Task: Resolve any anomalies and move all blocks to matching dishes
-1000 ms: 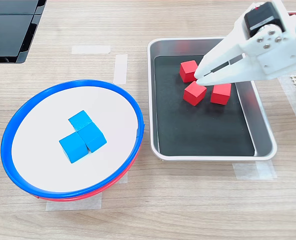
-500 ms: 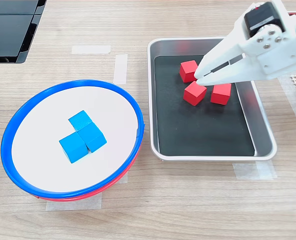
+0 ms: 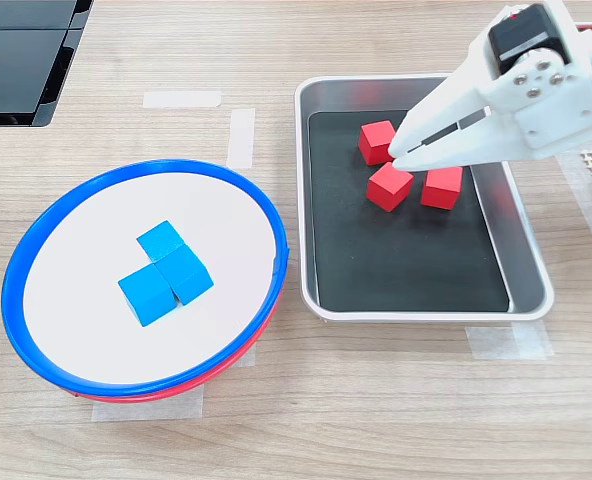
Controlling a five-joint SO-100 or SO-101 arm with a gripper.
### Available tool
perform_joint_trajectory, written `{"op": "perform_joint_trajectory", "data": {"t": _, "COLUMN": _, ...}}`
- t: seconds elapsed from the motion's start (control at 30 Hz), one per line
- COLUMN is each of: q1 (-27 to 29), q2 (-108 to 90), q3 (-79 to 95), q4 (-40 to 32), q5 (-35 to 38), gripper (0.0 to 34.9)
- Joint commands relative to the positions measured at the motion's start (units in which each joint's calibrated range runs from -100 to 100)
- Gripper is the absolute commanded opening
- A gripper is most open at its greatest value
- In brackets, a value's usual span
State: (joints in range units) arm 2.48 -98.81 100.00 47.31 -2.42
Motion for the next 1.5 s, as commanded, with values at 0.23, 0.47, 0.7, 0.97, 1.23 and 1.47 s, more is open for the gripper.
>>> {"op": "perform_joint_trajectory", "data": {"t": 0.23, "q1": -1.4, "q2": 3.0, "q3": -1.3, "q4": -2.4, "q5": 0.5, "gripper": 0.3}}
{"op": "perform_joint_trajectory", "data": {"t": 0.47, "q1": -6.6, "q2": 43.3, "q3": -28.8, "q4": -14.1, "q5": 9.4, "gripper": 7.6}}
{"op": "perform_joint_trajectory", "data": {"t": 0.7, "q1": -12.2, "q2": 73.7, "q3": -55.0, "q4": -13.8, "q5": 10.6, "gripper": 7.0}}
{"op": "perform_joint_trajectory", "data": {"t": 0.97, "q1": -14.9, "q2": 83.3, "q3": -61.4, "q4": -9.5, "q5": 13.6, "gripper": 8.4}}
{"op": "perform_joint_trajectory", "data": {"t": 1.23, "q1": -15.0, "q2": 83.3, "q3": -66.7, "q4": -1.6, "q5": 13.4, "gripper": 9.1}}
{"op": "perform_joint_trajectory", "data": {"t": 1.47, "q1": -15.4, "q2": 85.0, "q3": -66.5, "q4": -1.8, "q5": 13.7, "gripper": 9.6}}
